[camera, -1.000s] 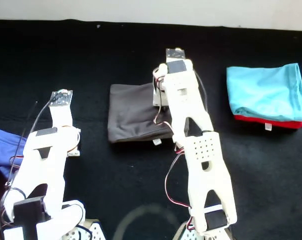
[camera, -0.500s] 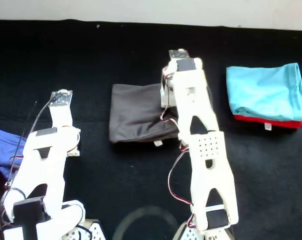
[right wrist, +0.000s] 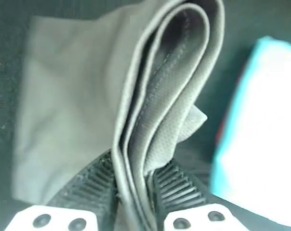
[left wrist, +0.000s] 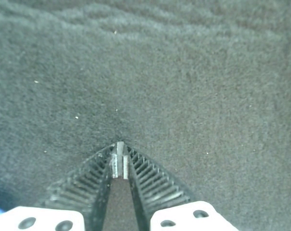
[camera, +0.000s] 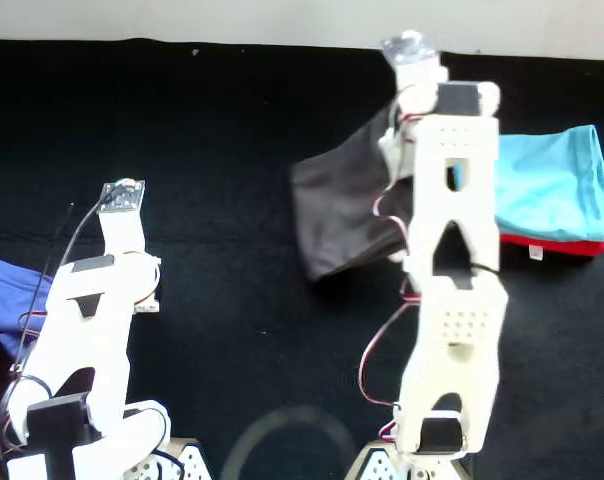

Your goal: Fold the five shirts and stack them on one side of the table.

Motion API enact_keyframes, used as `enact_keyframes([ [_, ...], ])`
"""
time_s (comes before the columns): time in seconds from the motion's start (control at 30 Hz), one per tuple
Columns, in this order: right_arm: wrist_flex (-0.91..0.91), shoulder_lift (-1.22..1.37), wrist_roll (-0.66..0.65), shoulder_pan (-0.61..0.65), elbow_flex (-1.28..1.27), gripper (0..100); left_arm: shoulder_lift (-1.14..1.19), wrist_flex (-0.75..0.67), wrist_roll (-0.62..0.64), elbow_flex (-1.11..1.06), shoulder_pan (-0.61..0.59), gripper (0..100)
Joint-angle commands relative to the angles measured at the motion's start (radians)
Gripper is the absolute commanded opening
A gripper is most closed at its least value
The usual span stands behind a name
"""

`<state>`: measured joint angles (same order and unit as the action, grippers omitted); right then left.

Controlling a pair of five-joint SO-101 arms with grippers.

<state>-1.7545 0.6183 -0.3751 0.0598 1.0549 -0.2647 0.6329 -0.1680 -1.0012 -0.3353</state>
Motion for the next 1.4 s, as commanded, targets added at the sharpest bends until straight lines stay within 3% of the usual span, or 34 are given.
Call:
enact_keyframes([
  [0.0,-0.005,-0.176,-0.075,-0.068,0.001,0.6,0.005,-0.018,0.011,-0.001,0.008,1],
  [0.27,0.007,-0.211,-0.140,-0.283,-0.001,0.6,0.005,-0.018,0.011,-0.001,0.008,1],
  [0.57,0.246,-0.070,-0.292,-0.429,-0.096,0.6,0.005,-0.018,0.011,-0.005,0.008,1],
  [0.77,0.321,0.139,-0.290,-0.433,-0.107,0.6,0.005,-0.018,0.011,-0.005,0.008,1],
  [0.9,0.364,0.133,-0.290,-0.437,-0.087,0.6,0.005,-0.018,0.011,-0.005,0.008,1],
  [1.37,0.107,-0.047,-0.295,-0.377,0.303,0.6,0.005,-0.020,0.011,-0.005,0.008,1],
])
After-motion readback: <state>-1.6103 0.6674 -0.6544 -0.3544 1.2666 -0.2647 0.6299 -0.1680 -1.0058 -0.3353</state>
